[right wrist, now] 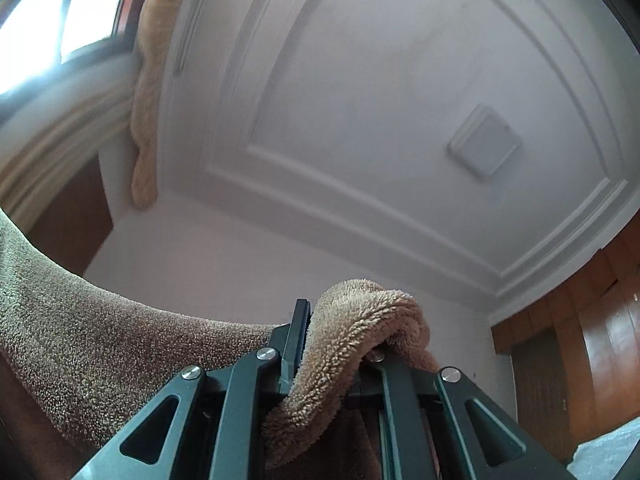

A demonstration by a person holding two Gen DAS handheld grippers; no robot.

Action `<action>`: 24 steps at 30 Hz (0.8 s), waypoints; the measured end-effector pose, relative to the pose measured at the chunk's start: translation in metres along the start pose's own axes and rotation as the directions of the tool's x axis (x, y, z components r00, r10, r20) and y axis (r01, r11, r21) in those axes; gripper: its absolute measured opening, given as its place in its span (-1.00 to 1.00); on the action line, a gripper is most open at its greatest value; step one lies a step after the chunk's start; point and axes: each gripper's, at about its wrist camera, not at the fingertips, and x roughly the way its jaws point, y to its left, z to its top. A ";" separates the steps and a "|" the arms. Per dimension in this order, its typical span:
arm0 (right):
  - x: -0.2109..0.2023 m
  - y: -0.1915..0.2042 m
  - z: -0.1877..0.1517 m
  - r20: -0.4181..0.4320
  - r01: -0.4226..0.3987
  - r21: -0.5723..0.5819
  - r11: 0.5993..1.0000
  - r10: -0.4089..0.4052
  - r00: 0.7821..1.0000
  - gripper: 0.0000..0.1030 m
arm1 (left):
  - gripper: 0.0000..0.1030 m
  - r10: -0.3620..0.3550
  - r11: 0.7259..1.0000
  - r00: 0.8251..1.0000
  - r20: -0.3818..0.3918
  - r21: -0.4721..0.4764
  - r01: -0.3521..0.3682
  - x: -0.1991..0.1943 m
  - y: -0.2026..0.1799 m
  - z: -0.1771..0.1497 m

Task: Fold clothes
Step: 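Hold the fleece sweatshirt up with both grippers and swing it over the bed, then lower the sweatshirt onto the bed and open both grippers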

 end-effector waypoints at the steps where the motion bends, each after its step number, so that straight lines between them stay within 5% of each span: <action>1: 0.009 0.007 -0.013 -0.027 -0.006 -0.011 1.000 0.006 1.000 -0.78 | -0.68 0.009 1.000 1.000 -0.026 0.007 -0.009 0.015 -0.002 -0.008; 4: 0.036 0.030 -0.053 -0.109 -0.028 -0.043 0.999 0.023 0.994 -0.78 | -0.68 0.021 1.000 0.991 -0.135 0.008 -0.020 0.063 -0.003 -0.035; 10: 0.072 0.073 -0.140 -0.278 -0.104 -0.108 0.989 0.071 0.958 -0.78 | -0.68 0.051 0.999 0.943 -0.329 0.024 -0.045 0.147 0.001 -0.103; 16: 0.098 0.101 -0.209 -0.449 -0.201 -0.124 0.972 0.126 0.885 -0.78 | -0.68 0.077 0.997 0.874 -0.480 0.035 -0.069 0.205 0.008 -0.160; 21: 0.113 0.120 -0.259 -0.587 -0.276 -0.103 0.956 0.166 0.793 -0.78 | -0.68 0.115 0.993 0.810 -0.575 0.071 -0.091 0.233 0.008 -0.208; 24: 0.131 0.134 -0.297 -0.735 -0.366 -0.045 0.930 0.217 0.643 -0.77 | -0.68 0.141 0.990 0.750 -0.646 0.088 -0.110 0.258 0.012 -0.236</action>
